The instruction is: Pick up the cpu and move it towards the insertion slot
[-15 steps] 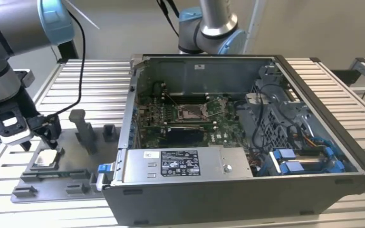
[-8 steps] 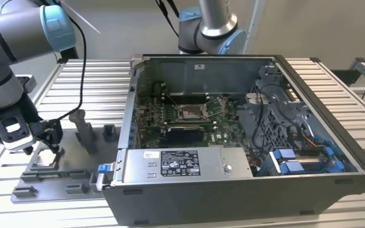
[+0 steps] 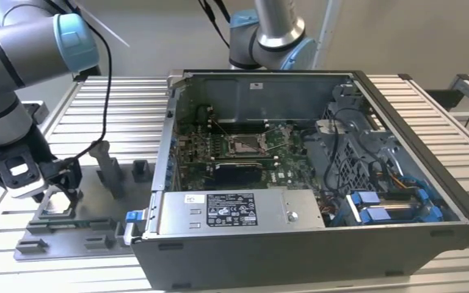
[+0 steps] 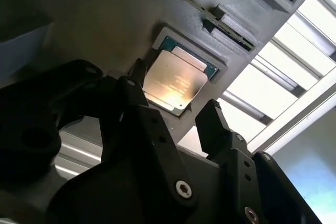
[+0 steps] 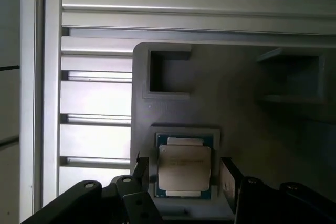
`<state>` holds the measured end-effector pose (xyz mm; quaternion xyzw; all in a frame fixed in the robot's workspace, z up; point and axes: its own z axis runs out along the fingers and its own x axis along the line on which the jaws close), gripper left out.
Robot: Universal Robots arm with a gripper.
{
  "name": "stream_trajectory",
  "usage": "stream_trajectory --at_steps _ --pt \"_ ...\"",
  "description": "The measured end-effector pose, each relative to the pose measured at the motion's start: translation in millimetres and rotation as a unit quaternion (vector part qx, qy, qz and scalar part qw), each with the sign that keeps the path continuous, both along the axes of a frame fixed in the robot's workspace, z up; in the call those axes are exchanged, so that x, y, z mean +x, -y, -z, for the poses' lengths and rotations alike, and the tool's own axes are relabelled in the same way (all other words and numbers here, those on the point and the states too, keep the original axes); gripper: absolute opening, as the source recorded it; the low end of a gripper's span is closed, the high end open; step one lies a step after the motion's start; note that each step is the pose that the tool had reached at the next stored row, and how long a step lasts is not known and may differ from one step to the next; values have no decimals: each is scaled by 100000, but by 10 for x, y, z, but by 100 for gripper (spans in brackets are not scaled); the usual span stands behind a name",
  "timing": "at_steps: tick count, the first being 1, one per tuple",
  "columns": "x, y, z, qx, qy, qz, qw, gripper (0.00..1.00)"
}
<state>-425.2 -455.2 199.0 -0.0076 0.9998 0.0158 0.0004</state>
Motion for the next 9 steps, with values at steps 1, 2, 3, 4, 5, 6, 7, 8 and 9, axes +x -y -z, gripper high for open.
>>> stream_trajectory --at_steps 1,2,3,4,5,6,7,8,9 --pt "0 1 11 -1 -2 -2 100000 100" --pt "0 3 20 -6 -9 -5 100000 100" --pt "0 4 30 -7 -11 -4 100000 100" --pt "0 5 39 -7 -12 -3 100000 100" --pt "0 6 47 -7 -8 -3 100000 100" --pt "0 6 57 -4 -5 -4 100000 100" --pt "0 7 67 -4 -7 -7 100000 100" --pt "0 8 75 -8 -10 -5 100000 100" --pt "0 9 83 -9 -12 -6 100000 100"
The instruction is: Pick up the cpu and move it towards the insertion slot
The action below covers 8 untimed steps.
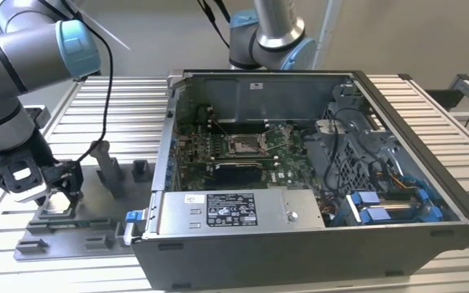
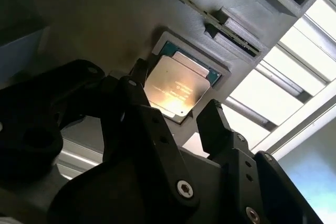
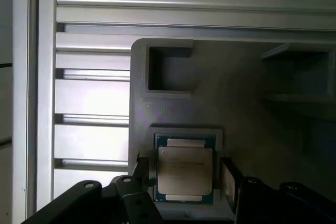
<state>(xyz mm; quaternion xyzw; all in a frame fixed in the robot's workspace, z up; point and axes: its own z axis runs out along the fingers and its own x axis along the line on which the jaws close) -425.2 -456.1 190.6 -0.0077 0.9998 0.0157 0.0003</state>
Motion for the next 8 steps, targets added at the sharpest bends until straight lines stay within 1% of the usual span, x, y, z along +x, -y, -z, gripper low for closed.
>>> stream_trajectory --at_steps 8 --pt "1 13 57 8 10 -3 100000 100"
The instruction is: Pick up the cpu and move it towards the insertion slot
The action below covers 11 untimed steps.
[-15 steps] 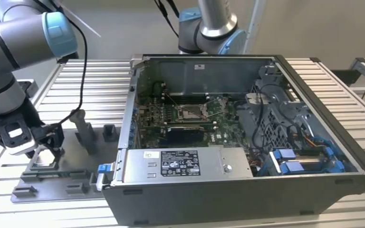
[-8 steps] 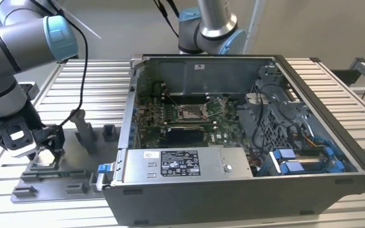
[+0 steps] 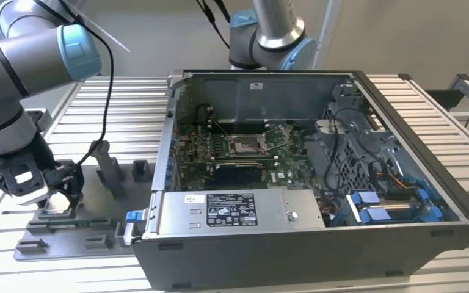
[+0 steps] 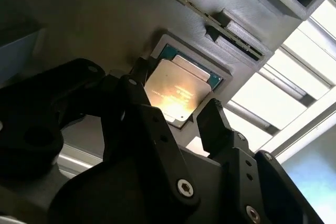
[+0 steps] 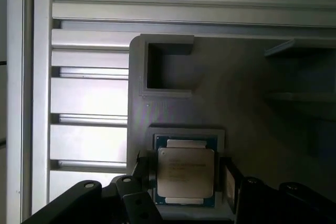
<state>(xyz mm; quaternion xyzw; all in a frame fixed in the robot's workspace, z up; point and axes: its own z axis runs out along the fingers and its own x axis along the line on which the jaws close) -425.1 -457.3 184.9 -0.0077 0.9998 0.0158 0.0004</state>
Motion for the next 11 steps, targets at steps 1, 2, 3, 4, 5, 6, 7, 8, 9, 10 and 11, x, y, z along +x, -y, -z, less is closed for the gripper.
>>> stream_trajectory --at_steps 1,2,3,4,5,6,7,8,9,10,11 --pt "0 1 4 4 1 4 100000 100" --pt "-1 2 4 -2 -4 6 100000 100" --pt "-1 2 4 -5 -9 8 100000 100" --pt "-1 3 4 -10 -15 7 100000 100" --pt "-1 7 5 -11 -16 24 100000 100" --pt "0 11 6 -4 -7 72 100000 100" --pt "0 17 7 -1 -2 160 100000 100" --pt "-1 23 7 -5 -8 289 100000 100" --pt "-1 29 8 -4 -6 415 99999 100" --pt "0 35 9 -2 -3 514 99999 100" --pt "-1 39 8 -8 -12 602 99998 100"
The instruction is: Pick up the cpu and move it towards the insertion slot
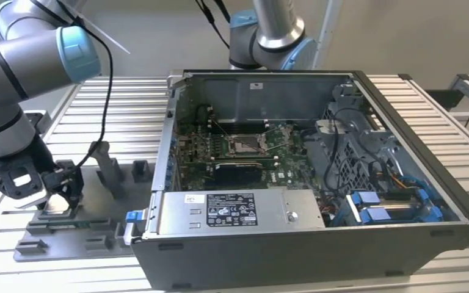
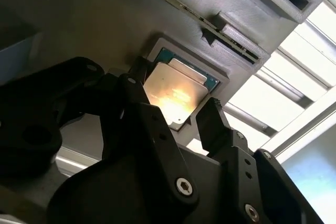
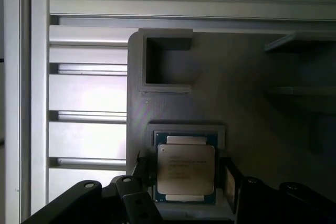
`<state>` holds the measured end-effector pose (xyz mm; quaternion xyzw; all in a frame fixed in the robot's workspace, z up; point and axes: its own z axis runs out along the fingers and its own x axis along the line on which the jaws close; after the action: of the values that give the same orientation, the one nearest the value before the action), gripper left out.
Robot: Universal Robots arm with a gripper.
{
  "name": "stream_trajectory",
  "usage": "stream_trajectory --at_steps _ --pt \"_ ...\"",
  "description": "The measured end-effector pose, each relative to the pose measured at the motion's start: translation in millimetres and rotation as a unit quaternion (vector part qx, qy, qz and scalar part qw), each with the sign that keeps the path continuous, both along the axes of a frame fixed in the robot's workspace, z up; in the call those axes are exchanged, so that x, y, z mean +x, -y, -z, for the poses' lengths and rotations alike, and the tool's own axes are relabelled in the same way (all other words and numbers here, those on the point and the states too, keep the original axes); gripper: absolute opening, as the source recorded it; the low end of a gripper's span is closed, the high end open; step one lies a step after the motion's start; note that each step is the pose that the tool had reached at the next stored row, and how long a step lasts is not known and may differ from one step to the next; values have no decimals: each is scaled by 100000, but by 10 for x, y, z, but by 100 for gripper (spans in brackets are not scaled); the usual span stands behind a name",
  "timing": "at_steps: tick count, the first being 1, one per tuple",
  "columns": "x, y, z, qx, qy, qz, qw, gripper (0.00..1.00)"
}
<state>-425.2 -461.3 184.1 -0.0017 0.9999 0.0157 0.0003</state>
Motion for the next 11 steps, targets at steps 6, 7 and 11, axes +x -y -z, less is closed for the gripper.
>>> stream_trajectory --at_steps 6,7,11 --pt "0 1 1 4 8 50 100000 100" --pt "0 1 1 4 8 52 100000 100" --pt "1 -24 1 2 9 81 100000 100"
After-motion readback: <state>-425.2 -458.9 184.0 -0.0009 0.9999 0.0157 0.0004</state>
